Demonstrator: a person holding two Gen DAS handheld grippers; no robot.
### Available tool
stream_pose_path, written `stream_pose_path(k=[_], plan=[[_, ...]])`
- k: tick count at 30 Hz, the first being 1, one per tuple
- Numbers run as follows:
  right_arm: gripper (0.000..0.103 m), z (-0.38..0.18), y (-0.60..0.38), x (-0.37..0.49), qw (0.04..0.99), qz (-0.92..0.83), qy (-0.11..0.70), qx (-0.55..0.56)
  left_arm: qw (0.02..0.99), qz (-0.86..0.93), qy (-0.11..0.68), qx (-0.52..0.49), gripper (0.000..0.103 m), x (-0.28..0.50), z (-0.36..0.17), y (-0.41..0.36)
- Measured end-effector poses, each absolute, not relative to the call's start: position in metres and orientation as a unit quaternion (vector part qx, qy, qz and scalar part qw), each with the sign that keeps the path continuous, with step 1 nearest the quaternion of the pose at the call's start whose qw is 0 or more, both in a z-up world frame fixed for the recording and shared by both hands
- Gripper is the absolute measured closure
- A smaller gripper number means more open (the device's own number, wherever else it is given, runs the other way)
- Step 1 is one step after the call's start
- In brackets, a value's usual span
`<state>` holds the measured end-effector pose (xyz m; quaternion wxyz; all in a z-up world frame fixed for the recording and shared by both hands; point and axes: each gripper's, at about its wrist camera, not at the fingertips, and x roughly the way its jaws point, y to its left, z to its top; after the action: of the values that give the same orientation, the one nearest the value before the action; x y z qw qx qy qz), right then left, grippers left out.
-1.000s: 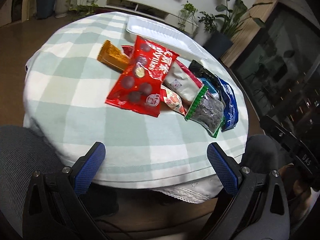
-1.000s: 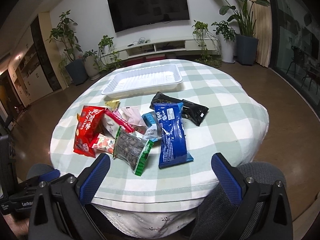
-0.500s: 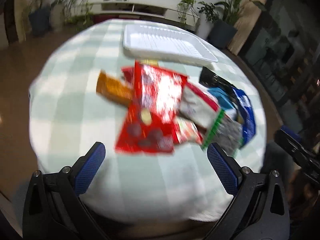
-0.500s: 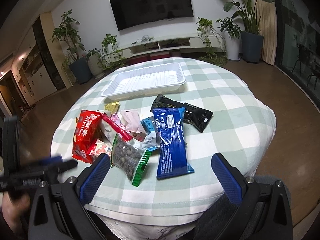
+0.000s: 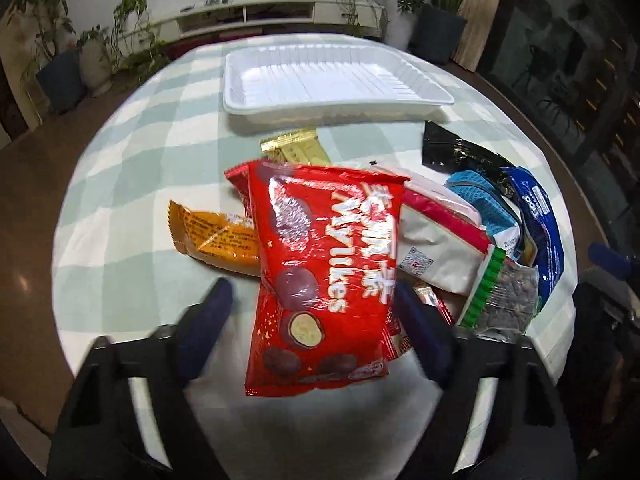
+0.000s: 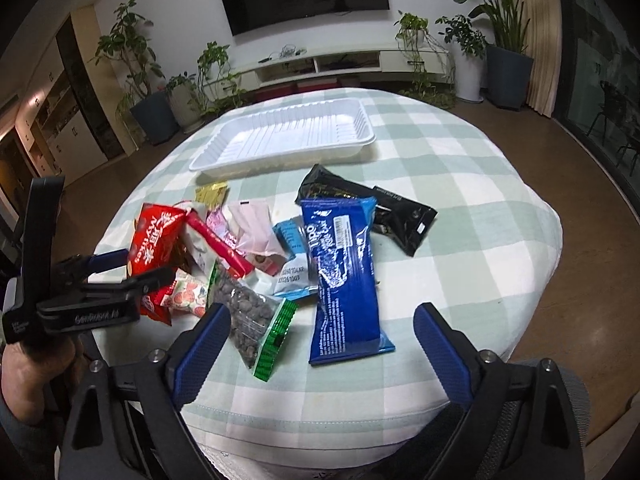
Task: Organize snacks
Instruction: 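Grasp the red Mylikes bag with the left tool while the right tool grasps the blue Lipo packet, then carry the red bag and blue packet into the white tray with both tools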
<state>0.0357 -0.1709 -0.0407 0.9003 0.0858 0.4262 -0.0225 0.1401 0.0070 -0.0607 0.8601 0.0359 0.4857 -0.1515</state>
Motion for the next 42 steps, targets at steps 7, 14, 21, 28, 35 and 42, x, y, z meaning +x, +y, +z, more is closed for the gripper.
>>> stream_pose_path(k=[7,14,21,28,35,42], plan=[[0.011,-0.045,-0.170,0.039,0.894,-0.020,0.439,0.084,0.853,-0.165,0.496,-0.005,0.053,0.145,-0.070,0.015],[0.024,-0.053,-0.178,0.050,0.880,-0.013,0.465,0.098,0.849,-0.190,0.491,-0.043,0.064,0.137,-0.067,0.028],[0.029,-0.058,-0.189,0.070,0.868,-0.019,0.485,0.108,0.849,-0.209,0.480,-0.073,0.066,0.119,-0.059,0.038],[0.039,-0.072,-0.200,0.092,0.849,-0.021,0.518,0.105,0.845,-0.220,0.479,-0.092,0.066,0.105,-0.060,0.045],[0.065,-0.082,-0.199,0.096,0.842,0.003,0.528,0.108,0.841,-0.228,0.482,-0.091,0.066,0.102,-0.063,0.043],[0.075,-0.076,-0.201,0.090,0.851,0.009,0.513,0.116,0.841,-0.232,0.480,-0.091,0.067,0.100,-0.062,0.041]])
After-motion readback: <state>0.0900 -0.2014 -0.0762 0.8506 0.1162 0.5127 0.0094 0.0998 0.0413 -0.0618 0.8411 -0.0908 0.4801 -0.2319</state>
